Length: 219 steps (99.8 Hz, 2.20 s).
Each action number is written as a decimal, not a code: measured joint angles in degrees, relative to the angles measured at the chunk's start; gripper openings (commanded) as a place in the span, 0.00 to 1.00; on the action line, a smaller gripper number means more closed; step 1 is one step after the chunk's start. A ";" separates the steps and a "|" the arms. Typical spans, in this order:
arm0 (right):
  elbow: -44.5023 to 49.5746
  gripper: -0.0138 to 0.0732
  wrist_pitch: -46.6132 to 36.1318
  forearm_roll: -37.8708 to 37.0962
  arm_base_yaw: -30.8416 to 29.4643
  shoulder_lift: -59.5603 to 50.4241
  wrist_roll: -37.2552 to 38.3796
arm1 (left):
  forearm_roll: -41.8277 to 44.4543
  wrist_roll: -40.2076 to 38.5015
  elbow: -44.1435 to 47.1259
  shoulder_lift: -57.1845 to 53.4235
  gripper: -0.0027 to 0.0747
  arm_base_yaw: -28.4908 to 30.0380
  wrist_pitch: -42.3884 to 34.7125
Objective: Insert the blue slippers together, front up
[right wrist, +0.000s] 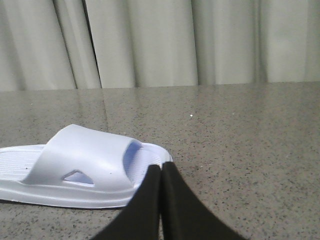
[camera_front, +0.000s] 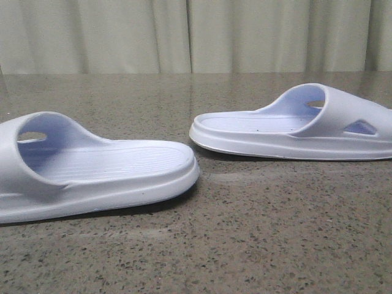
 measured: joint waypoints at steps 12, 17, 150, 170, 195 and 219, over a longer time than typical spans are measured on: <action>0.00 0.04 0.00 0.00 0.00 0.00 0.00 | 0.00 0.00 0.00 0.00 0.06 0.00 0.00; 0.00 0.04 0.00 0.00 0.00 0.00 0.00 | 0.00 0.00 0.00 0.00 0.06 0.00 0.00; -2.45 0.04 -0.62 2.79 0.00 0.00 0.00 | -30.27 -0.27 -2.19 0.00 0.05 0.00 -2.42; -11.89 0.07 6.80 3.89 0.00 3.95 0.00 | -32.41 -0.27 -12.41 1.86 0.05 0.00 8.03; -23.54 0.07 11.06 4.16 0.00 17.21 0.00 | -32.17 -0.27 -26.91 18.57 0.05 0.00 23.04; -26.70 0.07 12.35 7.49 0.00 29.14 0.00 | -30.46 -0.27 -33.95 30.36 0.06 0.00 32.74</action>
